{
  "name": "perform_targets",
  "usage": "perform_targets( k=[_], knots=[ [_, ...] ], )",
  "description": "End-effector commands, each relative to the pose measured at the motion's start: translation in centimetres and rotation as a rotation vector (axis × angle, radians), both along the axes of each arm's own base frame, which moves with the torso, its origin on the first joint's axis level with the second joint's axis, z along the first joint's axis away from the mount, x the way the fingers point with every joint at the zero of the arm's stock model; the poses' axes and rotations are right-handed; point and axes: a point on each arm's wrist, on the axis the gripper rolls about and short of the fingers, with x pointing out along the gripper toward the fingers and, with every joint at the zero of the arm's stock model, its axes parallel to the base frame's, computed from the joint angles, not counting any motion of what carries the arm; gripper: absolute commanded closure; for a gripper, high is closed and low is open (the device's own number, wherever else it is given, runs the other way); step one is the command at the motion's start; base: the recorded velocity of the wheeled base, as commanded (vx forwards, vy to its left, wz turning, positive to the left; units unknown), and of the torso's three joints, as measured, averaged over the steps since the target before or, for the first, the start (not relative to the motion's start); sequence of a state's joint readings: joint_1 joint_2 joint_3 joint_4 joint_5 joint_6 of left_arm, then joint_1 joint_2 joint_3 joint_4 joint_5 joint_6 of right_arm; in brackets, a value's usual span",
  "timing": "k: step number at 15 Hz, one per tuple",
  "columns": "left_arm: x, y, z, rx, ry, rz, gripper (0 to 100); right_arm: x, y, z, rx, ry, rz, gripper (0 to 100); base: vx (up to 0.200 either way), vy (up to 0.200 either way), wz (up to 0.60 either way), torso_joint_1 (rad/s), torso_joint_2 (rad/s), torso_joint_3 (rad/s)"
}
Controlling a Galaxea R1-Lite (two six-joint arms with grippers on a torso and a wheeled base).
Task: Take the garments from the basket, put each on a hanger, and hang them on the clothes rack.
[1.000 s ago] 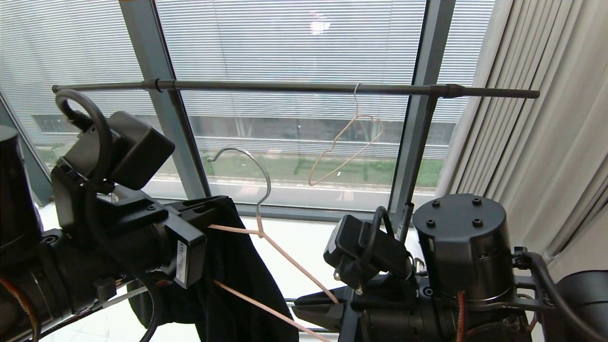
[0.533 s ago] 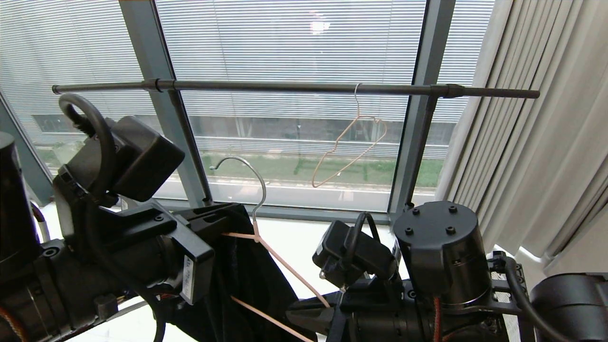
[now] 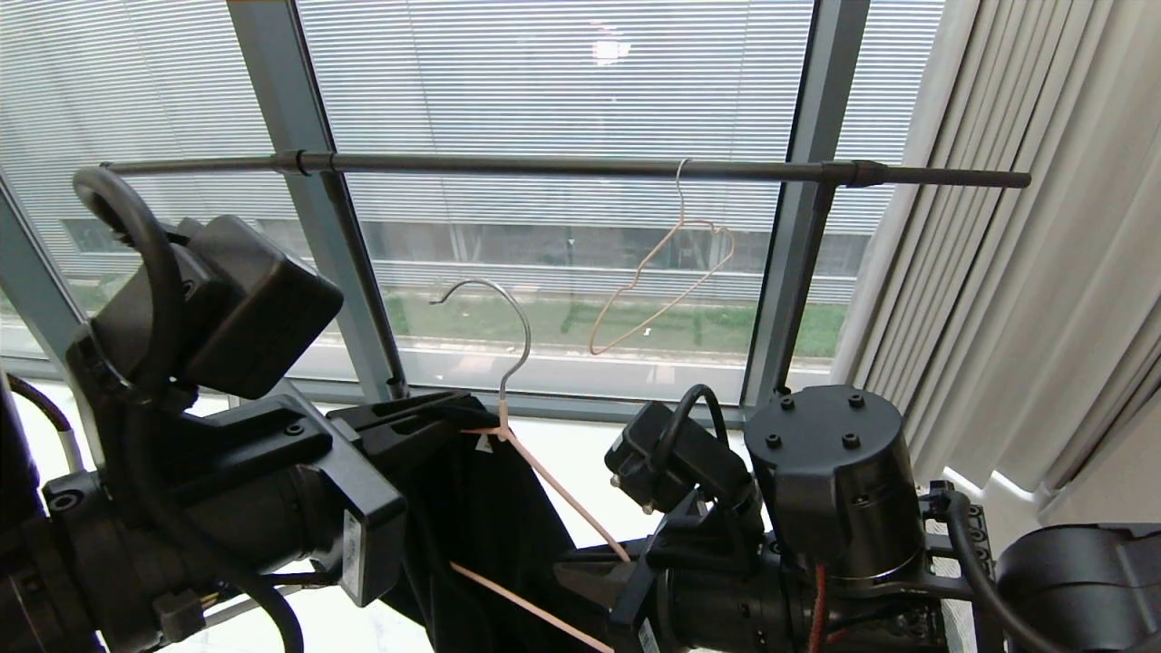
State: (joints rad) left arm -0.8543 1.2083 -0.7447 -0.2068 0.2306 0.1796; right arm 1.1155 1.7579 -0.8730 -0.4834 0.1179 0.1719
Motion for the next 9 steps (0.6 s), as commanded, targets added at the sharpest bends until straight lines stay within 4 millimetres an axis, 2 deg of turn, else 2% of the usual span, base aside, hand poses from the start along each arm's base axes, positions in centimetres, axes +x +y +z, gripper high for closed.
perform_targets(
  k=[1,3,4,9],
  knots=[
    [-0.1,0.1,0.1,-0.002,-0.003,0.001,100,0.1,0.0,-0.1,0.003,0.008,-0.024,100,0.000,0.000,0.00,0.000,0.00,0.000],
    [-0.2,0.2,0.1,-0.004,-0.008,0.017,100,0.3,0.1,0.1,0.020,-0.006,-0.054,100,0.000,0.000,0.00,0.000,0.00,0.000],
    [-0.3,0.3,0.2,-0.007,-0.014,0.028,0,0.4,0.1,0.1,0.026,-0.015,-0.072,100,0.000,0.000,0.00,0.000,0.00,0.000],
    [-0.7,1.3,0.6,-0.021,-0.033,0.060,0,1.2,-0.2,0.6,0.060,-0.060,-0.122,100,0.000,0.000,0.00,0.000,0.00,0.000]
  ],
)
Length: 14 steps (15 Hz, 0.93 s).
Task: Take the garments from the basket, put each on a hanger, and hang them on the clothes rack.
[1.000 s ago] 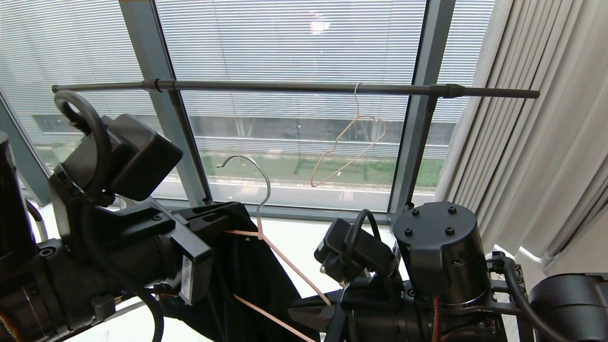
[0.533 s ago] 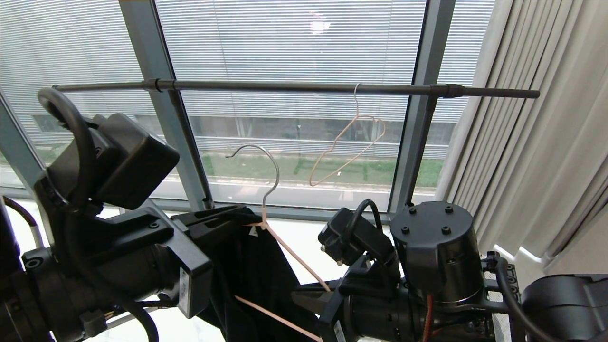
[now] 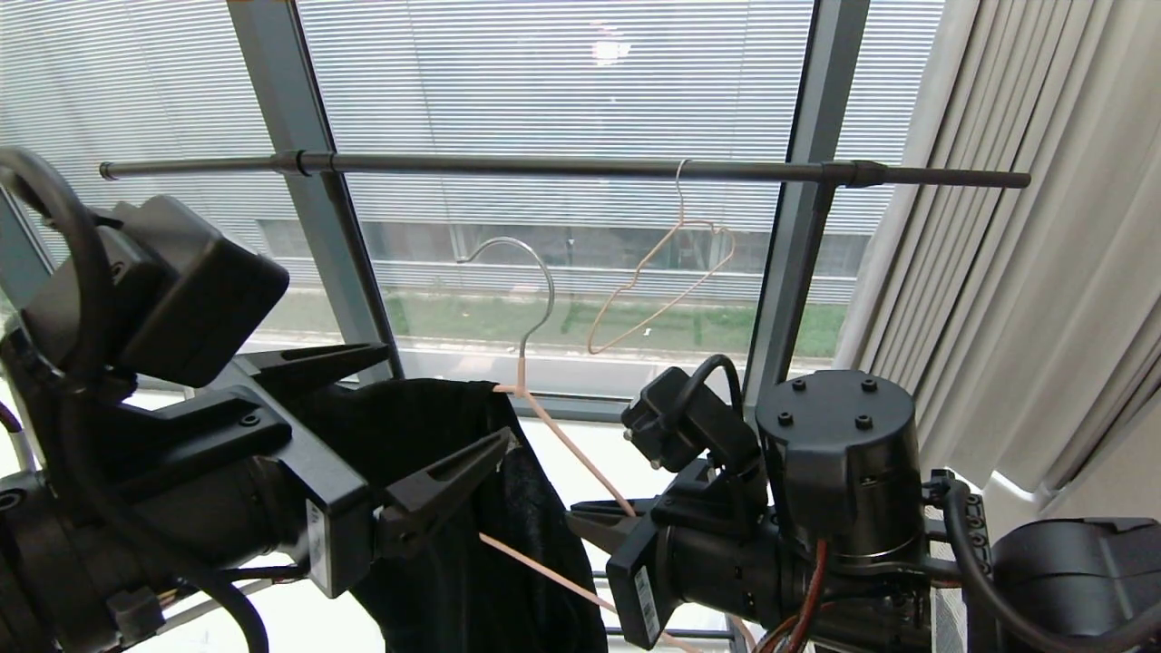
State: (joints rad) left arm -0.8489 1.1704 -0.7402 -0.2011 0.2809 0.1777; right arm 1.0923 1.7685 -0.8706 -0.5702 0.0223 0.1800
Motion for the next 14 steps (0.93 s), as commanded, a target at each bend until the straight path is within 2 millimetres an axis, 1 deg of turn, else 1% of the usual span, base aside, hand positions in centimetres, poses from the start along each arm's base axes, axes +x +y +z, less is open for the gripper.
perform_targets(
  k=[1,4,6,7,8,9,11,12,13,14],
  knots=[
    [-0.3,0.8,0.1,-0.008,-0.008,0.017,0,0.4,-0.6,0.4,0.003,-0.020,-0.014,100,0.000,0.000,0.00,0.000,0.00,0.000],
    [-0.6,2.1,-0.5,0.010,-0.005,0.060,0,1.4,-2.8,0.5,-0.038,-0.087,-0.031,100,0.000,0.000,0.00,0.000,0.00,0.000],
    [-0.9,2.4,-1.1,0.036,-0.002,0.040,0,1.1,-4.8,-0.1,-0.068,-0.098,0.032,100,0.000,0.000,0.00,0.000,0.00,0.000],
    [-0.9,2.3,-1.4,0.048,0.001,0.002,0,0.8,-6.2,-0.8,-0.101,-0.110,0.082,100,0.000,0.000,0.00,0.000,0.00,0.000],
    [-1.0,2.2,-1.6,0.048,0.013,-0.072,0,0.4,-7.6,-1.5,-0.137,-0.134,0.125,100,0.000,0.000,0.00,0.000,0.00,0.000],
    [-1.2,2.1,-2.1,0.054,0.030,-0.139,0,0.0,-8.6,-2.0,-0.164,-0.155,0.155,100,0.000,0.000,0.00,0.000,0.00,0.000],
    [-1.6,2.2,-3.7,0.125,0.043,-0.254,0,-0.7,-9.5,-2.3,-0.181,-0.182,0.185,100,0.000,0.000,0.00,0.000,0.00,0.000],
    [-1.8,2.3,-4.1,0.148,0.032,-0.306,0,-0.8,-9.7,-2.2,-0.182,-0.191,0.188,100,0.000,0.000,0.00,0.000,0.00,0.000],
    [-2.3,2.5,-5.0,0.182,0.029,-0.394,0,-1.0,-9.9,-2.2,-0.187,-0.205,0.193,100,0.000,0.000,0.00,0.000,0.00,0.000],
    [-2.4,2.6,-5.5,0.190,0.043,-0.419,0,-1.0,-9.9,-2.1,-0.188,-0.214,0.198,100,0.000,0.000,0.00,0.000,0.00,0.000]
  ],
)
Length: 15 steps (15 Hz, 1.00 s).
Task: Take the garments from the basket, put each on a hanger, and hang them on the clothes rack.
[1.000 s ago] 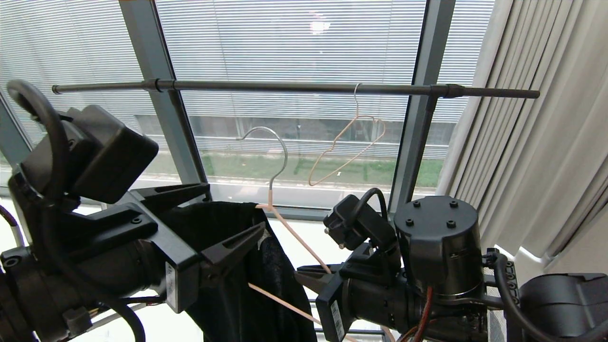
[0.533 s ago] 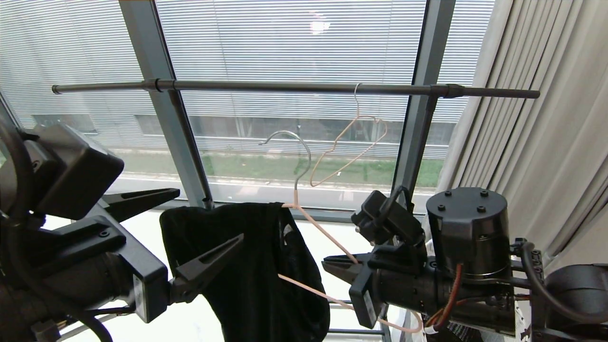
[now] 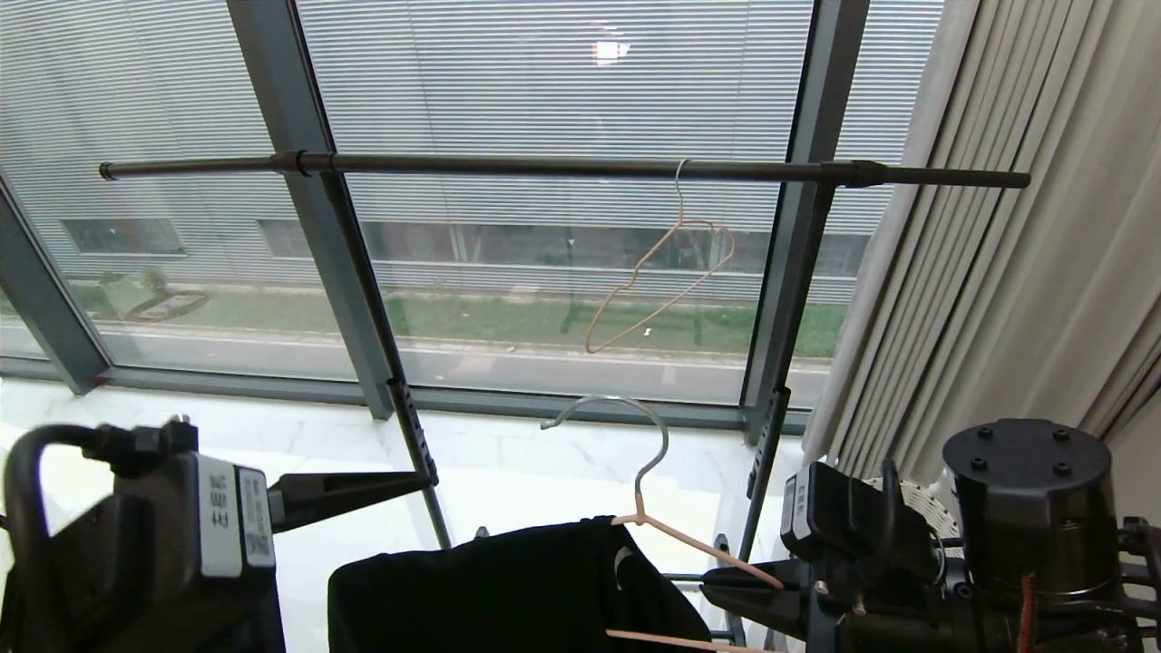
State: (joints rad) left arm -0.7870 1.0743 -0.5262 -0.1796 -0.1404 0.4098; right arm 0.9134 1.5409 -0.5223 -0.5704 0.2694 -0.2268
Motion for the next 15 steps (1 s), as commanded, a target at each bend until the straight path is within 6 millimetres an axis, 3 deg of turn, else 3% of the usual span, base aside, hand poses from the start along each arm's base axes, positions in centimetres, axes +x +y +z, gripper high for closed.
perform_targets(
  k=[1,15],
  knots=[
    [-0.2,0.2,-1.0,0.020,0.024,-0.021,0,-0.3,-0.4,0.5,0.014,-0.024,0.015,100,0.000,0.000,0.00,0.000,0.00,0.000],
    [2.1,-2.3,-2.7,0.094,0.143,-0.056,0,-2.0,0.9,1.7,0.032,-0.123,0.162,100,0.000,0.000,0.00,0.000,0.00,0.000]
  ],
)
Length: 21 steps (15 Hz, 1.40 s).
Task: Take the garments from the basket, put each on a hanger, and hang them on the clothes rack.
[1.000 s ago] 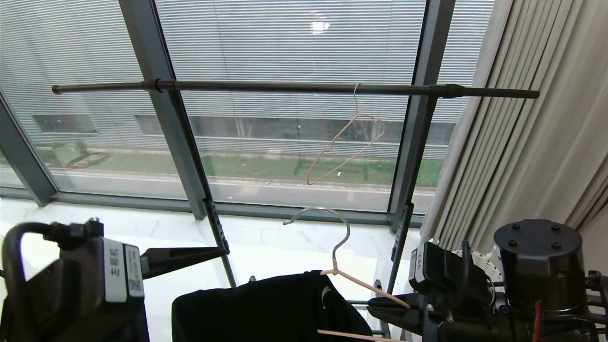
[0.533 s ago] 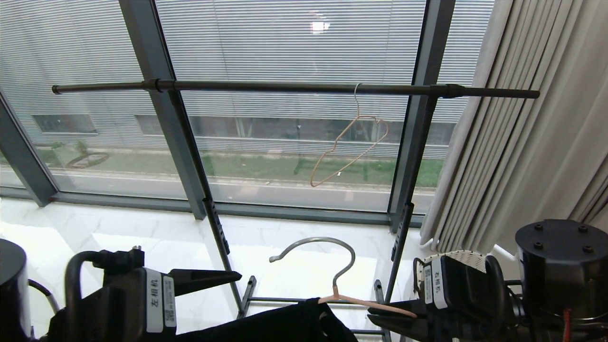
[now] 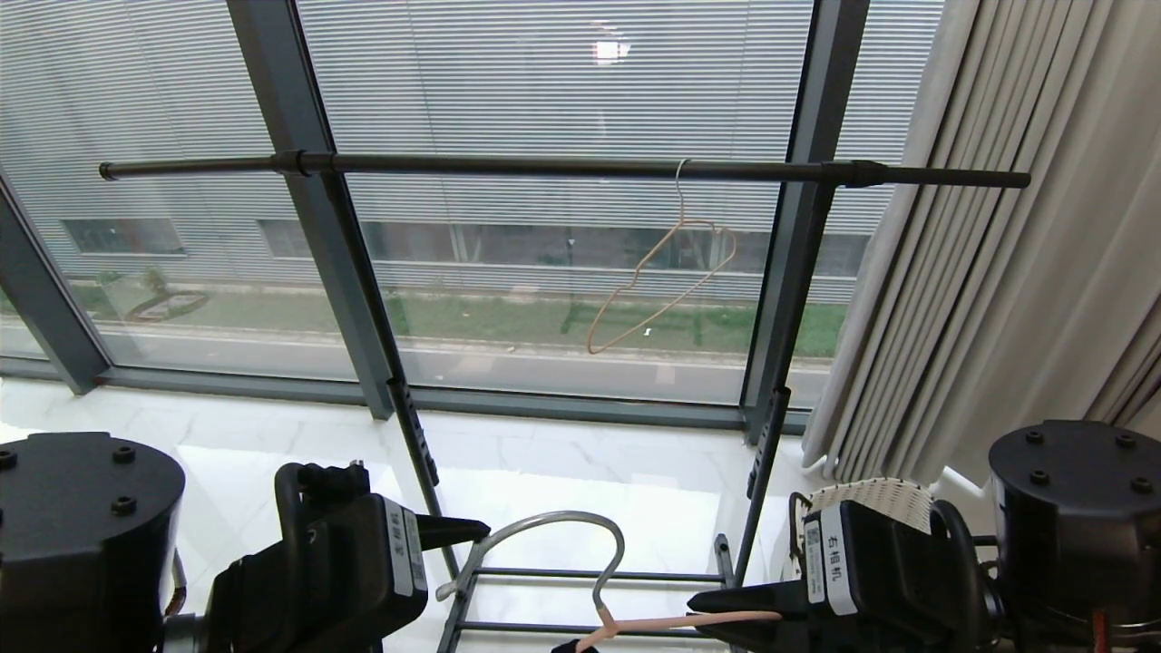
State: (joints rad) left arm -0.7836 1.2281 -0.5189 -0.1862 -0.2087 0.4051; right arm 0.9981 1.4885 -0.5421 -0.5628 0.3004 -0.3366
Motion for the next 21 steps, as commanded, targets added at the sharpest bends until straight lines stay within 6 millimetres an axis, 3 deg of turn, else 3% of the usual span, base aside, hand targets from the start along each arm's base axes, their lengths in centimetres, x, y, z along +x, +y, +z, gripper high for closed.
perform_targets(
  k=[1,4,5,15,16,21],
  knots=[
    [0.2,-0.2,-0.2,0.009,0.008,0.003,0,0.0,0.4,0.2,0.007,-0.003,0.010,100,0.000,0.000,0.00,0.000,0.00,0.000],
    [0.3,0.0,-0.2,0.009,0.006,0.016,0,0.2,0.7,0.5,0.016,-0.002,0.007,100,0.000,0.000,0.00,0.000,0.00,0.000],
    [0.5,0.1,-0.1,0.007,0.005,0.027,100,0.2,0.8,0.4,0.017,0.000,0.006,100,0.000,0.000,0.00,0.000,0.00,0.000],
    [0.5,0.2,0.5,-0.011,-0.017,0.034,100,0.5,0.9,0.8,0.030,0.025,-0.072,100,0.000,0.000,0.00,0.000,0.00,0.000],
    [0.5,0.2,0.5,-0.011,-0.020,0.035,100,0.6,0.9,0.7,0.024,0.020,-0.094,0,0.000,0.000,0.00,0.000,0.00,0.000],
    [0.3,0.4,0.6,-0.011,-0.030,0.037,100,2.3,-0.6,1.1,0.037,0.002,-0.200,0,0.000,0.000,0.00,0.000,0.00,0.000]
  ],
)
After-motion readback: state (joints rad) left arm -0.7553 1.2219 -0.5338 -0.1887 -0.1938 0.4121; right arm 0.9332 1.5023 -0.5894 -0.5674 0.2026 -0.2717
